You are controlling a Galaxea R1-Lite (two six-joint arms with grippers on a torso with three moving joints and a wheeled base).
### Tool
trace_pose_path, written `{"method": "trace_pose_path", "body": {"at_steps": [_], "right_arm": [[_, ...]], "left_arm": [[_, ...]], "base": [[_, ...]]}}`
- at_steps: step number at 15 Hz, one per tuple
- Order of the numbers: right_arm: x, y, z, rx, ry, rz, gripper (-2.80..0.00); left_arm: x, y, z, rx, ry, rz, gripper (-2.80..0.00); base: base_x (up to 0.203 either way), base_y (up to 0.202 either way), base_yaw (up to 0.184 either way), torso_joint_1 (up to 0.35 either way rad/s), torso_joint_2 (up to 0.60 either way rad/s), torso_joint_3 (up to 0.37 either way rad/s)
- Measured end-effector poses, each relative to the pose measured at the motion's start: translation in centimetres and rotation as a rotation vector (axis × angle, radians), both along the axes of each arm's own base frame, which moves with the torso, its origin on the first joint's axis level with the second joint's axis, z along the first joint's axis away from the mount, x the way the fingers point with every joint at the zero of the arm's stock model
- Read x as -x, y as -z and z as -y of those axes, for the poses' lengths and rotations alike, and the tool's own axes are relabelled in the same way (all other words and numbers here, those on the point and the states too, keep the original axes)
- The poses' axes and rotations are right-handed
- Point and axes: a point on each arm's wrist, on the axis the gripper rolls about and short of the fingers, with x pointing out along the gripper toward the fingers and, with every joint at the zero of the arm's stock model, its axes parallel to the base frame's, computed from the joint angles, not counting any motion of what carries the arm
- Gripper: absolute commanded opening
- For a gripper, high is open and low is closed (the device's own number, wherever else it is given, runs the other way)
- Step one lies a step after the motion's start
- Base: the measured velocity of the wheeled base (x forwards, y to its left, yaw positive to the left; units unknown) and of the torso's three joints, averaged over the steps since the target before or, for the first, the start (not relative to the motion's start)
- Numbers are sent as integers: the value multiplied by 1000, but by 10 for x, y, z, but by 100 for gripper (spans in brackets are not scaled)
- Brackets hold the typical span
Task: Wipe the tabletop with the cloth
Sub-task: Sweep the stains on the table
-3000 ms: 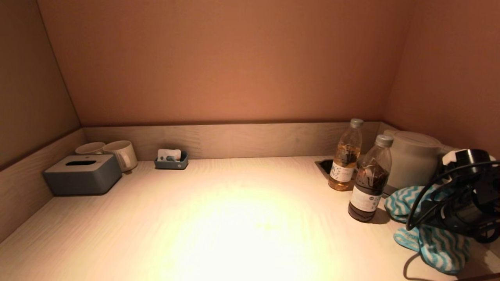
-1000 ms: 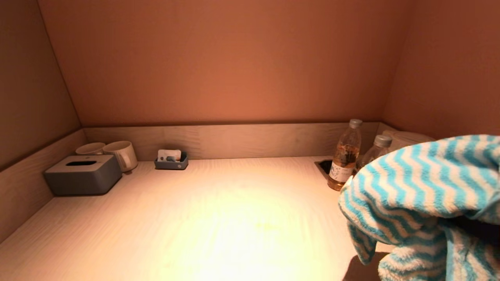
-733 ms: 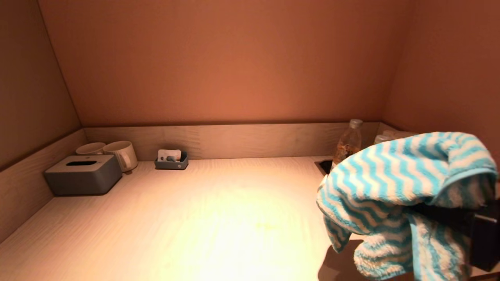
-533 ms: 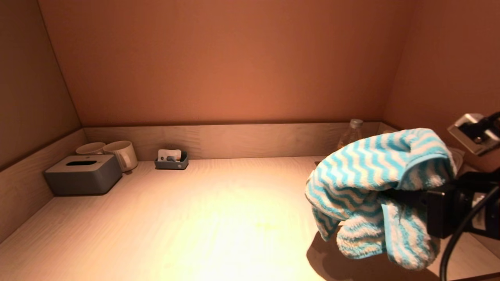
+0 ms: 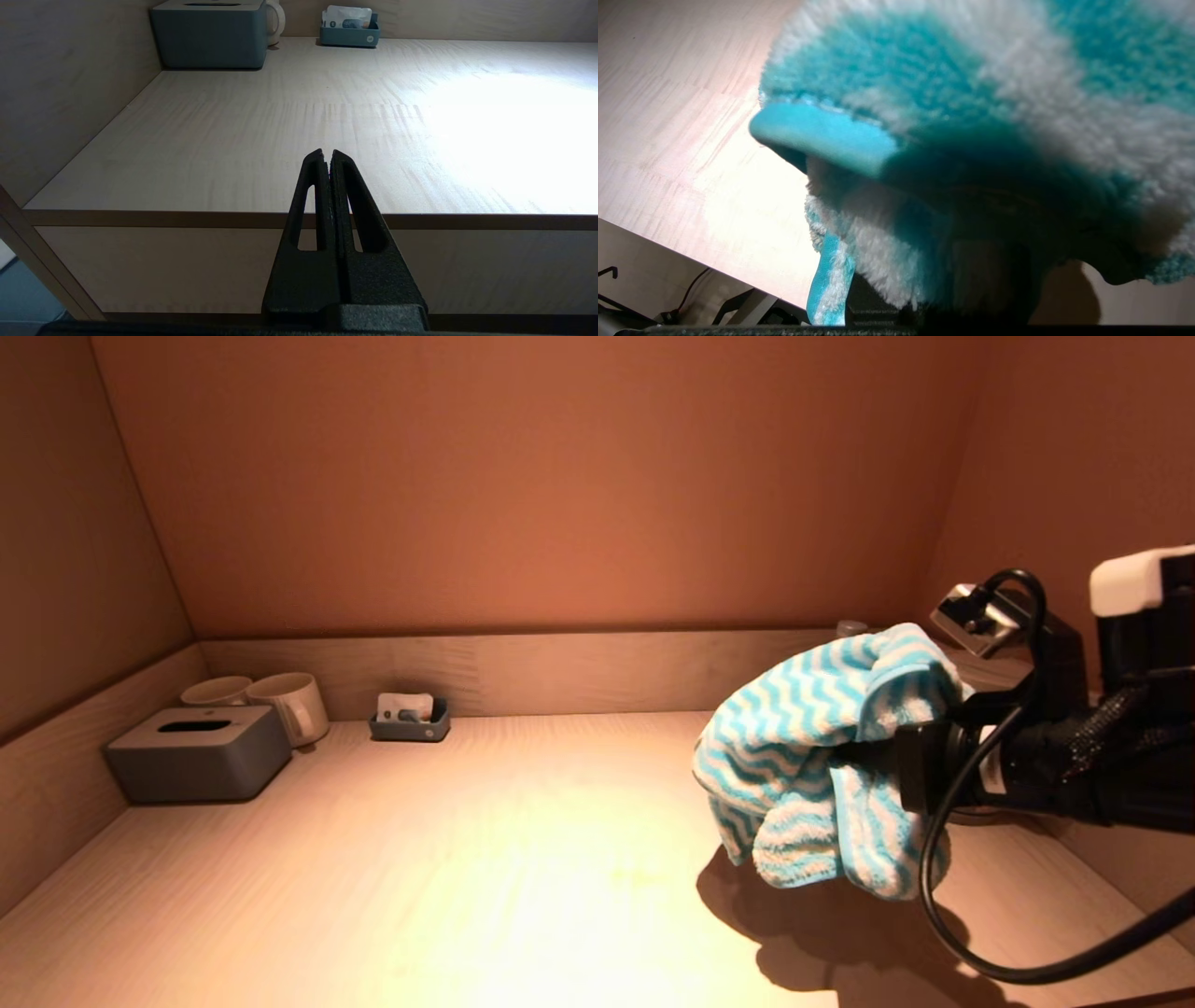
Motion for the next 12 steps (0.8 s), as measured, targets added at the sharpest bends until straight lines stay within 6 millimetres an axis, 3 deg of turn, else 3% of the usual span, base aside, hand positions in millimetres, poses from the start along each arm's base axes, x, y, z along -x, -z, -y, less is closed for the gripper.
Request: {"method": "trace_pose_path", "body": {"at_steps": [12], "right_arm": [[-62,33,-43,48,-23,-143,-280]], "left_arm": [[0,0,0,0,0,0,-280]], "base": [[0,0,0,0,0,0]]}}
